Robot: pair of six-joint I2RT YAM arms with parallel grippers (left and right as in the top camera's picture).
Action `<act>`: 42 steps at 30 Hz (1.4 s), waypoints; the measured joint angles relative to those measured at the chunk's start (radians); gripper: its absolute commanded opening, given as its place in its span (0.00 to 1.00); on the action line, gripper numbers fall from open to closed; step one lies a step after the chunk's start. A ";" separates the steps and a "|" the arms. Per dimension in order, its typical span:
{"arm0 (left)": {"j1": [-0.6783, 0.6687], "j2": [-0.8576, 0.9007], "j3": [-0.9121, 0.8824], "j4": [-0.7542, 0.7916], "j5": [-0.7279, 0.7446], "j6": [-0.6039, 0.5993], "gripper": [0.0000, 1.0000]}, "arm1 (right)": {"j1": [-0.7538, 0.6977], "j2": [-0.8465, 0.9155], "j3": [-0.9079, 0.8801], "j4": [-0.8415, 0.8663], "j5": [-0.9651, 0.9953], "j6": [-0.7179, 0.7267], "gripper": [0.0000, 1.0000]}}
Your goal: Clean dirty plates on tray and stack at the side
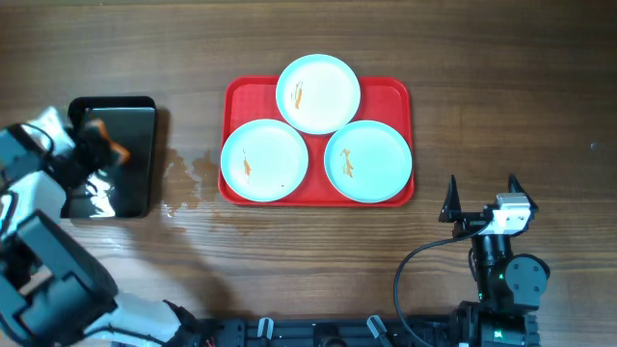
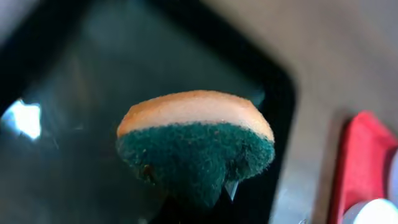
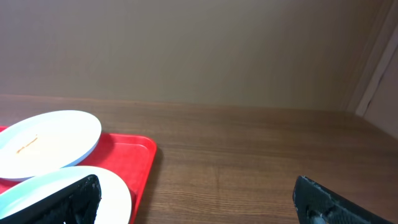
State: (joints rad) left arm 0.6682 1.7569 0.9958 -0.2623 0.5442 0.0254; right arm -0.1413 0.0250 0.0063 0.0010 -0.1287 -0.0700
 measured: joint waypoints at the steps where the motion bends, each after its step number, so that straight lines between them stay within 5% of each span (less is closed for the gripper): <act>1: 0.000 0.009 -0.014 -0.004 0.006 0.000 0.04 | 0.000 0.000 0.000 0.000 0.000 0.000 1.00; 12: 0.000 -0.341 0.026 0.081 0.050 0.003 0.04 | 0.000 0.000 0.000 0.000 0.000 0.000 1.00; 20: 0.000 -0.057 -0.060 0.021 -0.067 0.023 0.04 | 0.000 0.000 0.000 0.000 0.000 0.000 1.00; 31: 0.000 -0.298 0.000 0.122 0.039 0.026 0.04 | 0.000 0.000 0.000 0.000 0.000 0.000 1.00; 42: 0.000 -0.092 -0.067 0.065 0.035 0.026 0.04 | 0.000 0.000 0.000 0.000 0.000 0.000 1.00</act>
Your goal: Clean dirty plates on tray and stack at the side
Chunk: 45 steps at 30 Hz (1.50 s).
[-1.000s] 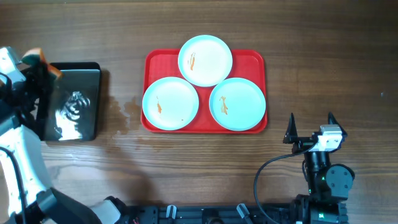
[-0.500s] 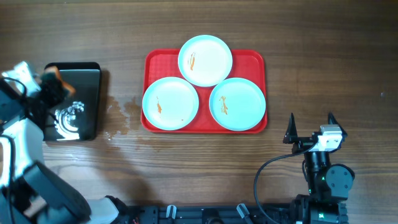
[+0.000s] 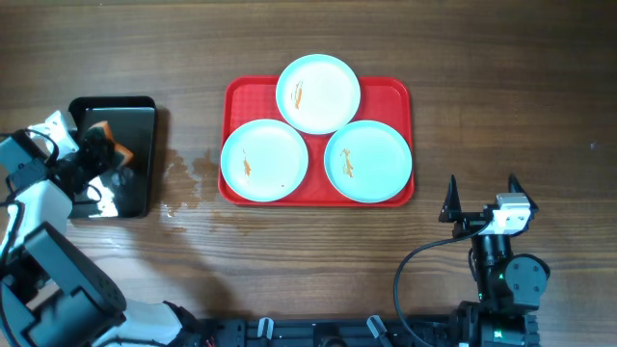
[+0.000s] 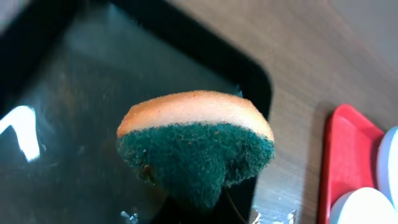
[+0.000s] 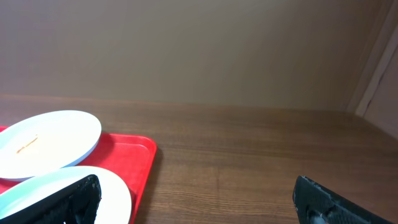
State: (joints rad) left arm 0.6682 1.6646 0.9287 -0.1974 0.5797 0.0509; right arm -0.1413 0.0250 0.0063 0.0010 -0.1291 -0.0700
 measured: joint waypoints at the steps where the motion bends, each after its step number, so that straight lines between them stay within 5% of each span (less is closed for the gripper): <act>1: 0.000 -0.029 0.008 0.003 0.002 0.000 0.04 | 0.000 0.000 0.000 0.000 0.000 0.000 1.00; 8: 0.000 -0.249 0.090 0.035 -0.002 0.001 0.04 | 0.000 0.000 0.000 0.000 0.000 0.000 1.00; 17: 0.000 0.005 0.021 -0.076 -0.091 -0.004 0.04 | 0.000 0.000 0.000 0.000 0.000 0.000 1.00; 26: -0.069 -0.344 0.113 0.025 0.029 -0.193 0.04 | 0.000 0.000 0.000 0.000 0.000 0.000 1.00; 34: -0.490 -0.368 0.117 -0.259 0.077 -0.349 0.04 | 0.000 0.000 0.000 0.000 0.000 0.000 1.00; 41: -0.882 -0.269 0.118 -0.407 -0.200 -0.361 0.04 | 0.000 0.000 0.000 0.000 0.000 0.000 1.00; 45: -0.969 -0.136 0.118 -0.432 -0.300 -0.365 0.04 | 0.000 0.000 0.000 0.000 0.000 0.000 1.00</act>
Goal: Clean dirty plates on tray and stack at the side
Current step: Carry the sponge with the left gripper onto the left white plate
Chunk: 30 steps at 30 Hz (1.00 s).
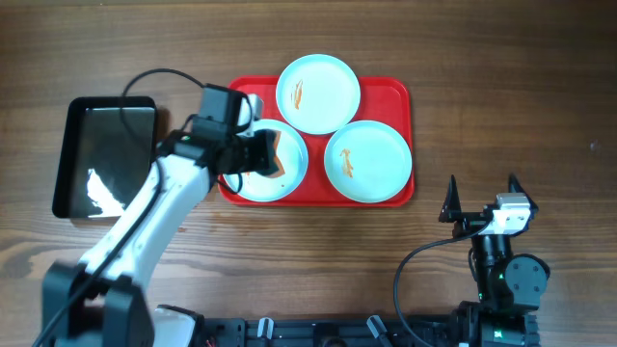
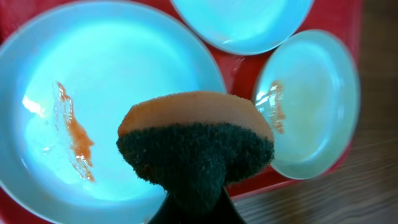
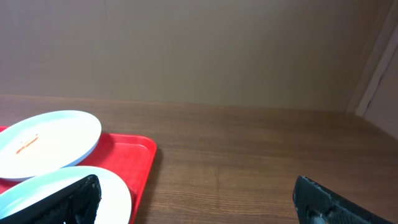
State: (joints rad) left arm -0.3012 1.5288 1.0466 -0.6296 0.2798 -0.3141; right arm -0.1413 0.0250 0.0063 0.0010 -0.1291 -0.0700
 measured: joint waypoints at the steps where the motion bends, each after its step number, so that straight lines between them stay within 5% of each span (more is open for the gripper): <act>1: -0.007 0.023 0.000 0.001 -0.006 0.000 0.04 | 0.000 0.000 0.000 0.000 0.000 0.000 1.00; 18: -0.025 0.306 -0.001 0.186 -0.051 -0.007 0.04 | 0.000 0.000 0.000 0.019 -0.018 0.019 1.00; 23: -0.025 0.306 -0.001 0.186 -0.051 -0.007 0.05 | -0.002 0.000 0.000 0.072 -0.377 0.361 1.00; 27: -0.025 0.306 -0.001 0.185 -0.051 -0.007 0.04 | -0.002 0.001 0.000 0.122 -0.543 0.887 1.00; 30: -0.025 0.306 -0.001 0.184 -0.051 -0.007 0.04 | -0.002 0.006 0.002 0.440 -0.590 1.131 1.00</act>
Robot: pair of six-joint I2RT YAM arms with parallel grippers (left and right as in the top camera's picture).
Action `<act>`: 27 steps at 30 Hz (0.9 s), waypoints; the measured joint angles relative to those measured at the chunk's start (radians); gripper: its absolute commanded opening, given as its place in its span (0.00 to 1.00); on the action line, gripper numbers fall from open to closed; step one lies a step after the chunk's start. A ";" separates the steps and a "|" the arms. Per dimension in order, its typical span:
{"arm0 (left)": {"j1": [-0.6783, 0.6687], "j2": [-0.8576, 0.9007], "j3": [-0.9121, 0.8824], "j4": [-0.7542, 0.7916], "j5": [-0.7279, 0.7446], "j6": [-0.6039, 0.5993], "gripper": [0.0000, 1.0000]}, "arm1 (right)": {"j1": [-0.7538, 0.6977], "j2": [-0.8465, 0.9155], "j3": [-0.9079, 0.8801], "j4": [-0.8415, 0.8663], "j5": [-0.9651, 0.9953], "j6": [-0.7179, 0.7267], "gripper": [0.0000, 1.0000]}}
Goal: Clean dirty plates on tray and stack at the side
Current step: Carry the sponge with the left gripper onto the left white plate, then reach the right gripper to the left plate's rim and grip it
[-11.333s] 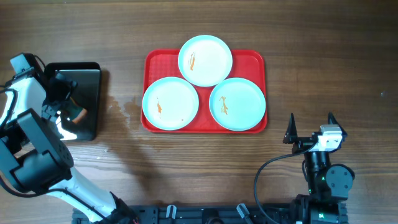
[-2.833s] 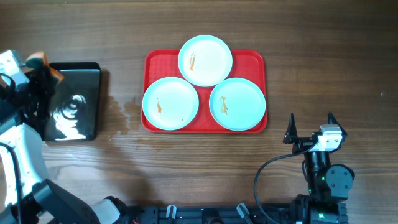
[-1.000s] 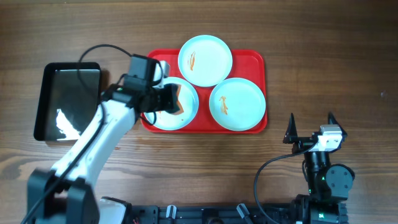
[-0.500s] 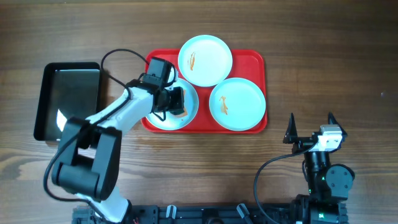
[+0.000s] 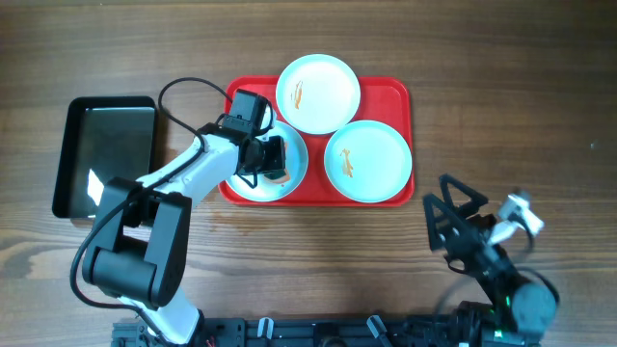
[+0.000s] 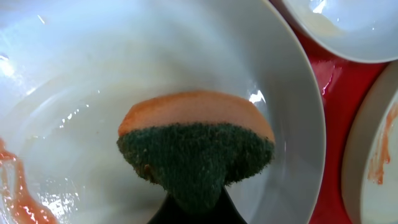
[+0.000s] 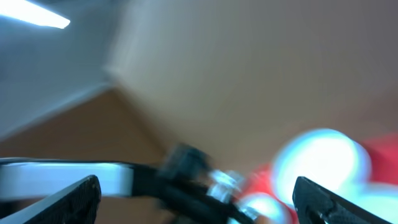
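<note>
A red tray (image 5: pixel 400 92) carries three white plates, each smeared with orange. My left gripper (image 5: pixel 271 154) is shut on an orange and green sponge (image 6: pixel 196 149), green side down, close over the left plate (image 5: pixel 294 166). That plate's smear (image 6: pixel 13 186) lies to the sponge's left. The top plate (image 5: pixel 318 92) and the right plate (image 5: pixel 368 161) keep their stains. My right gripper (image 5: pixel 445 207) stands open and empty off the tray's right front corner, angled toward the tray. Its wrist view is blurred, with both fingertips (image 7: pixel 69 200) showing far apart.
A black tray (image 5: pixel 104 154) holding water lies at the far left of the wooden table. Wet patches mark the wood between it and the red tray. The left arm's cable loops over the table behind the arm.
The sponge has come down much closer to the left plate, toward its right side. My right arm has left its upright rest pose and now leans toward the tray, gripper still open.
My left gripper first held the sponge over the black water tray, and again a moment later nearer its right edge. Then it held the sponge above the left plate on the red tray, and now low over it. The right arm stayed parked until this moment.
</note>
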State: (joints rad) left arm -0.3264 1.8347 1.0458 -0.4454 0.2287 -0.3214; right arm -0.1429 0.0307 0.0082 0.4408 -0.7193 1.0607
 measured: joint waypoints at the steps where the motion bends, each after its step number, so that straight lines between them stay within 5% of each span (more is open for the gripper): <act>1: 0.000 0.000 0.000 0.000 0.000 0.000 0.04 | 0.000 0.000 0.011 0.047 -0.012 0.045 1.00; 4: 0.004 -0.001 0.000 0.002 0.000 -0.023 0.07 | 0.000 0.048 0.098 -0.041 -0.050 0.122 1.00; 6: 0.014 -0.006 0.000 0.001 0.000 -0.040 0.20 | 0.000 0.136 0.195 -0.168 -0.098 0.086 1.00; 12: 0.071 -0.034 0.000 -0.004 -0.001 -0.078 0.29 | 0.012 0.695 0.698 -0.599 -0.331 -0.254 0.99; 14: 0.072 -0.036 0.000 -0.013 -0.001 -0.081 0.32 | 0.076 0.916 0.908 -0.890 -0.354 -0.443 1.00; 17: 0.072 -0.037 0.000 -0.026 0.000 -0.081 0.31 | 0.262 1.145 1.147 -1.249 -0.161 -0.640 1.00; 20: 0.072 -0.037 0.000 -0.033 0.000 -0.081 0.27 | 0.474 1.332 1.357 -1.436 0.126 -0.734 1.00; 27: 0.079 -0.037 0.000 -0.068 0.000 -0.085 0.30 | 0.650 1.577 1.506 -1.439 0.348 -0.747 1.00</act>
State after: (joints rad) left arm -0.2474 1.7977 1.0454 -0.5137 0.2291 -0.4061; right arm 0.5068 1.6073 1.5143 -0.9981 -0.3710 0.3141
